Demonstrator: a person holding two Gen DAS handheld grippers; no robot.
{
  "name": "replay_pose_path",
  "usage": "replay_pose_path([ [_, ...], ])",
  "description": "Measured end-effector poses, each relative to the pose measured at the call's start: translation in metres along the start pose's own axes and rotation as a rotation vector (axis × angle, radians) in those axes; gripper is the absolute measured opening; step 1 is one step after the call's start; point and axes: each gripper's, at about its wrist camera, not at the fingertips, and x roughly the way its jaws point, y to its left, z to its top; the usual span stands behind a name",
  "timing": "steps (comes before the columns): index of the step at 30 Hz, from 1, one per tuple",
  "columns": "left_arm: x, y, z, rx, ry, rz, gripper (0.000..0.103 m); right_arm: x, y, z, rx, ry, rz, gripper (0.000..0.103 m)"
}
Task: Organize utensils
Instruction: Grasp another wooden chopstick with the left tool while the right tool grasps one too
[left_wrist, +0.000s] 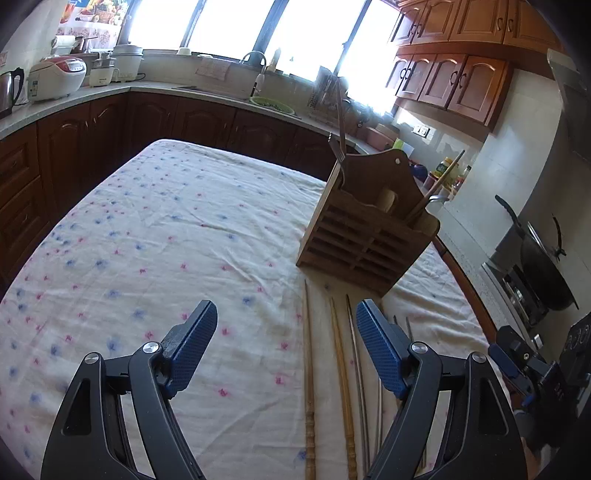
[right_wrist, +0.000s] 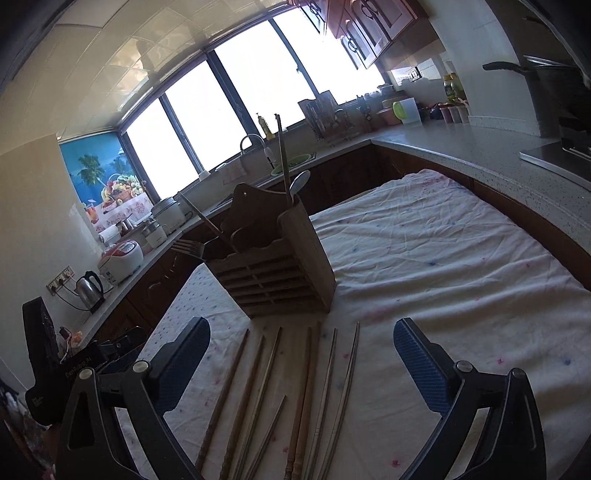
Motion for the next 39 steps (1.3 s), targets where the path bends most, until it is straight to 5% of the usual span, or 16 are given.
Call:
replay_pose_path([
  [22, 0.027, 0.005, -0.022, 0.005, 0.135, 0.045, 0.079, 0.018, -0.001, -0.024, -0.048, 0.109, -0.053, 0.099],
  [27, 0.043, -0.002, -0.014, 0.033, 0.168, 0.055, 0.075, 0.032, 0.004, -0.022, -0.088, 0.148, -0.071, 0.073],
  [32, 0.068, -0.008, -0.006, 0.062, 0.239, 0.053, 0.048, 0.055, 0.005, -0.020, -0.104, 0.215, -0.077, 0.053],
  [39, 0.097, -0.019, 0.008, 0.107, 0.284, 0.053, 0.043, 0.087, 0.003, -0.014, -0.140, 0.298, -0.126, 0.030],
])
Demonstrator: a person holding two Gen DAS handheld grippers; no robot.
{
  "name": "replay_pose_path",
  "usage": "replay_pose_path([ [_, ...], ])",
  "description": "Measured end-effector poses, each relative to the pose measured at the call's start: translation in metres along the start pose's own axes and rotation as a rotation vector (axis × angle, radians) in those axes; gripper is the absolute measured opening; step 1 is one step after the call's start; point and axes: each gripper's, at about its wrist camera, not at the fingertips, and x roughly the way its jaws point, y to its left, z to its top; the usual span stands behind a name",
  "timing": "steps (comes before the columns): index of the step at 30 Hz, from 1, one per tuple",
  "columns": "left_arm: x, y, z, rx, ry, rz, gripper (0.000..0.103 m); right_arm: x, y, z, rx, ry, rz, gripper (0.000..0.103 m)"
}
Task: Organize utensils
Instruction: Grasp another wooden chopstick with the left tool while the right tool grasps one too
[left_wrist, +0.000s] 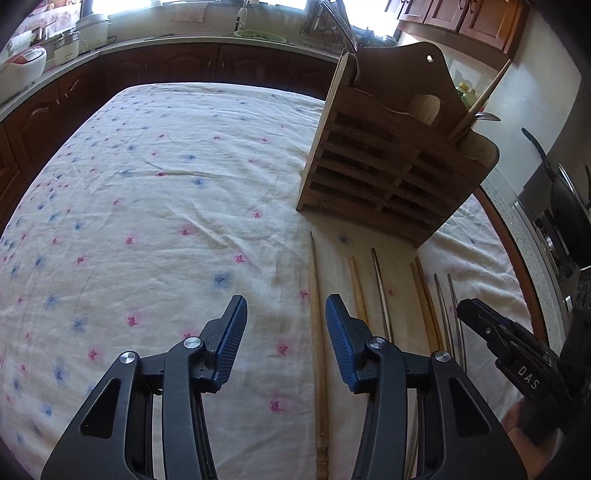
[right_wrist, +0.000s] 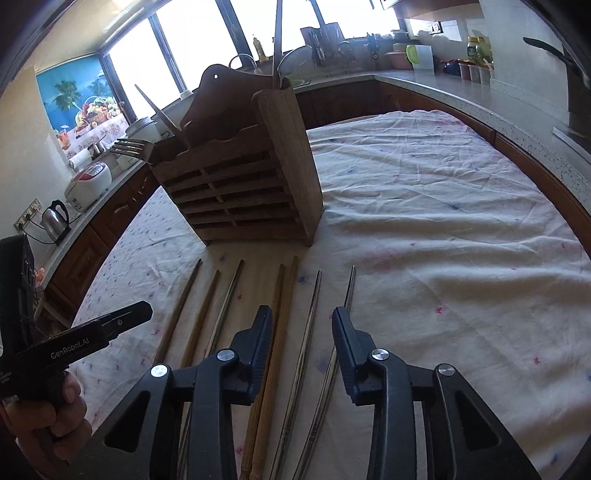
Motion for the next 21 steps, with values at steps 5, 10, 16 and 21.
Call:
replay_pose_path([
  [5, 0.018, -0.010, 0.012, 0.047, 0.030, 0.011, 0.037, 0.018, 0.001, 0.009, -0.016, 0.033, -0.017, 0.023],
  [10, 0.035, -0.020, 0.014, 0.106, 0.046, 0.044, 0.031, 0.037, 0.004, 0.010, -0.049, 0.089, -0.052, 0.017],
  [16, 0.038, -0.033, 0.009, 0.161, 0.017, 0.089, 0.018, 0.042, 0.010, 0.011, -0.105, 0.073, -0.097, 0.013],
  [21, 0.039, -0.035, 0.009, 0.164, 0.010, 0.078, 0.007, 0.043, 0.014, 0.012, -0.134, 0.073, -0.115, 0.007],
])
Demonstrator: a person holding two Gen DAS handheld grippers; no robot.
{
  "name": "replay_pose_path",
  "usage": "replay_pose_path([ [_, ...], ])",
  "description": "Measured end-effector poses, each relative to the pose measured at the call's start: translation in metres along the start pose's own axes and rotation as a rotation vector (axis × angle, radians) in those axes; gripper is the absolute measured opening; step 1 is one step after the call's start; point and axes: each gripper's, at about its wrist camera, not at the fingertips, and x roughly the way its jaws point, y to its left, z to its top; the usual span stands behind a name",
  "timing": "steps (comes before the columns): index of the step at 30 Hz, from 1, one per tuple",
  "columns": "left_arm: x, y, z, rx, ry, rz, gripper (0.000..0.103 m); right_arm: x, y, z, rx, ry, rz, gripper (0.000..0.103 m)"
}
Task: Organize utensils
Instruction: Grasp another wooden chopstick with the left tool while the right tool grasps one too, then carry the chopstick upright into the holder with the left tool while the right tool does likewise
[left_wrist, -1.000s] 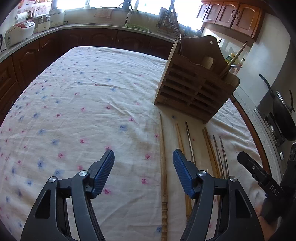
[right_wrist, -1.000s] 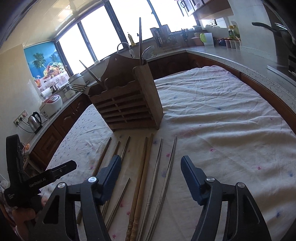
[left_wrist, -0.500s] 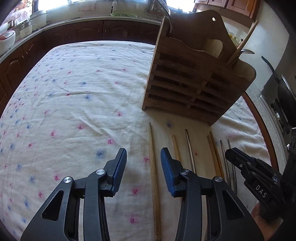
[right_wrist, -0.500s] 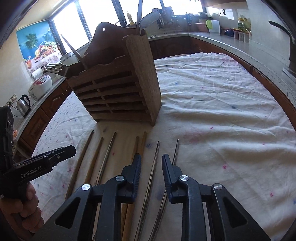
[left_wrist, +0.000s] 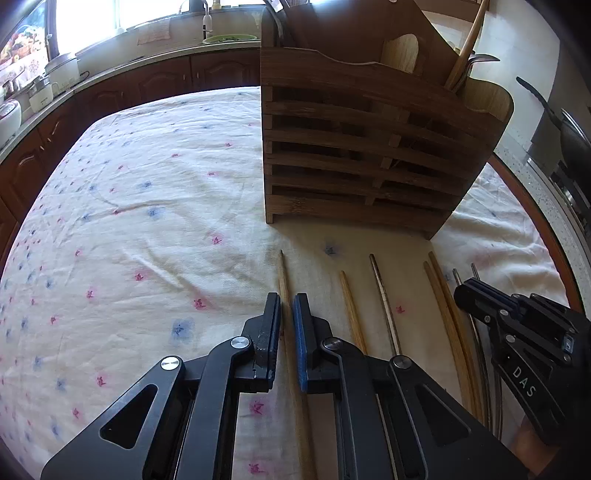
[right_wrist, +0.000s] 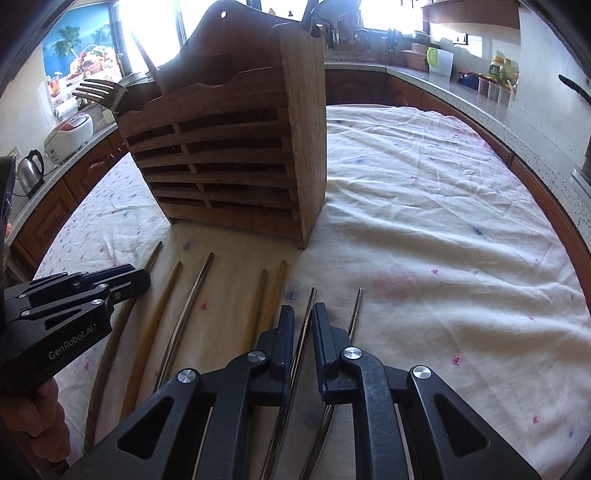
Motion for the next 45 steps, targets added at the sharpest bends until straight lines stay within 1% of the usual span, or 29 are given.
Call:
replay_pose_path([
  [4, -0.005, 0.015, 0.000, -0.056, 0.006, -0.060, 0.005, -0.003, -0.009, -0.001, 0.055, -0.008, 0.045, 0.005],
  [8, -0.025, 0.028, -0.003, -0.105, -0.016, -0.113, 0.005, -0.020, -0.014, -0.001, 0.106, -0.046, 0.094, 0.005],
  [14, -0.068, 0.043, -0.009, -0.150, -0.082, -0.179, 0.005, -0.056, -0.011, 0.005, 0.124, -0.111, 0.158, 0.004],
  [19, -0.104, 0.057, -0.014, -0.177, -0.139, -0.222, 0.005, -0.087, -0.009, 0.005, 0.130, -0.164, 0.181, 0.004],
  [21, -0.118, 0.051, -0.014, -0.181, -0.164, -0.234, 0.005, -0.098, -0.009, 0.005, 0.135, -0.186, 0.193, 0.004],
  [24, -0.137, 0.053, -0.015, -0.183, -0.200, -0.258, 0.005, -0.117, -0.008, 0.006, 0.134, -0.222, 0.201, 0.004],
  [28, -0.159, 0.053, -0.017, -0.175, -0.241, -0.275, 0.005, -0.143, -0.005, 0.011, 0.126, -0.280, 0.213, 0.004],
  [34, -0.179, 0.054, -0.016, -0.169, -0.285, -0.284, 0.005, -0.172, -0.003, 0.020, 0.117, -0.358, 0.218, 0.004],
  [39, -0.187, 0.056, -0.015, -0.168, -0.305, -0.284, 0.005, -0.181, -0.004, 0.023, 0.116, -0.384, 0.218, 0.004],
  [45, -0.191, 0.055, -0.013, -0.167, -0.318, -0.281, 0.005, -0.183, -0.004, 0.023, 0.116, -0.391, 0.223, 0.004],
])
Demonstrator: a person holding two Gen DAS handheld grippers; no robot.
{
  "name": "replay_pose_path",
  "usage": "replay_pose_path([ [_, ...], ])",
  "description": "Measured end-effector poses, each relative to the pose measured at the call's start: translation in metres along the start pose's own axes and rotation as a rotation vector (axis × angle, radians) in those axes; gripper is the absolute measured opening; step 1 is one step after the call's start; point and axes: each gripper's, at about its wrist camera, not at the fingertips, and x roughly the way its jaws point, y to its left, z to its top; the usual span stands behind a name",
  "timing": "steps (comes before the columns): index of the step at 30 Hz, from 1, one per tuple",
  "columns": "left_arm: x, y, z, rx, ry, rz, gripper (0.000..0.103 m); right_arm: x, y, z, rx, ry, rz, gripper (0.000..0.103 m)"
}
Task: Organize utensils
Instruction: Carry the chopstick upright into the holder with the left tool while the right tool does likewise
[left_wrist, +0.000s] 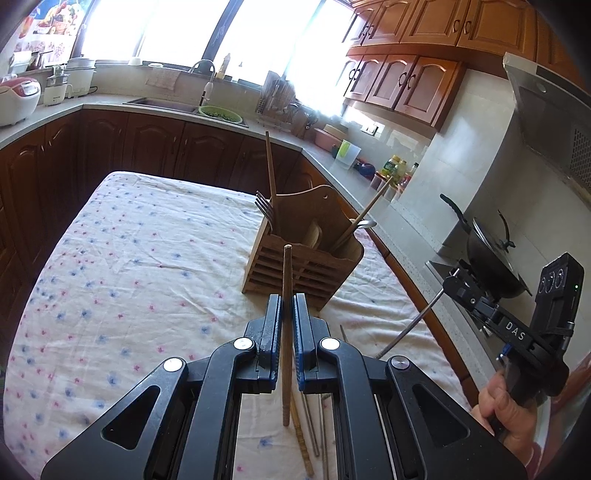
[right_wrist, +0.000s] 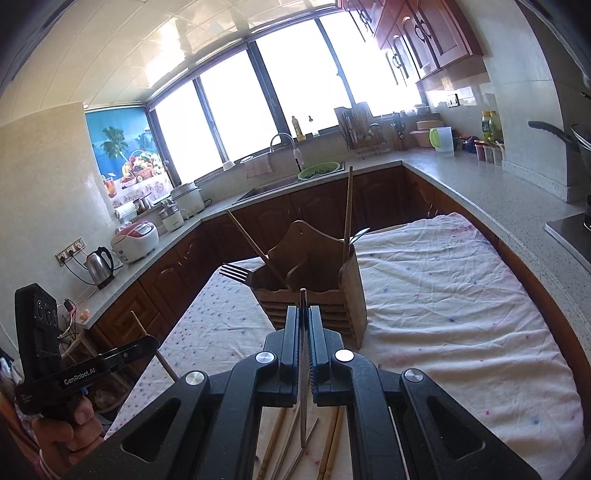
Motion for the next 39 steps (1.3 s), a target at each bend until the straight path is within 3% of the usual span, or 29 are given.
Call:
replay_pose_path([
  [17, -0.007, -0.008, 0.030, 0.012, -0.074, -0.007, 0.005, -0.004, 0.000, 0.027, -0.011, -0.074, 0.009, 0.004],
  [22, -0.011, -0.017, 0.058, 0.036, -0.131, -0.005, 0.005, -0.005, -0.002, 0.047, -0.012, -0.122, 0.006, 0.004],
  [29, -0.010, -0.033, 0.116, 0.088, -0.269, 0.007, 0.005, -0.002, 0.002, 0.094, -0.028, -0.238, -0.007, 0.004],
  [34, 0.010, -0.033, 0.148, 0.084, -0.335, 0.038, 0.005, 0.013, 0.002, 0.121, -0.034, -0.314, -0.035, 0.004],
  [39, 0.043, -0.020, 0.157, 0.039, -0.371, 0.077, 0.005, 0.041, -0.007, 0.125, -0.027, -0.331, -0.056, 0.004],
])
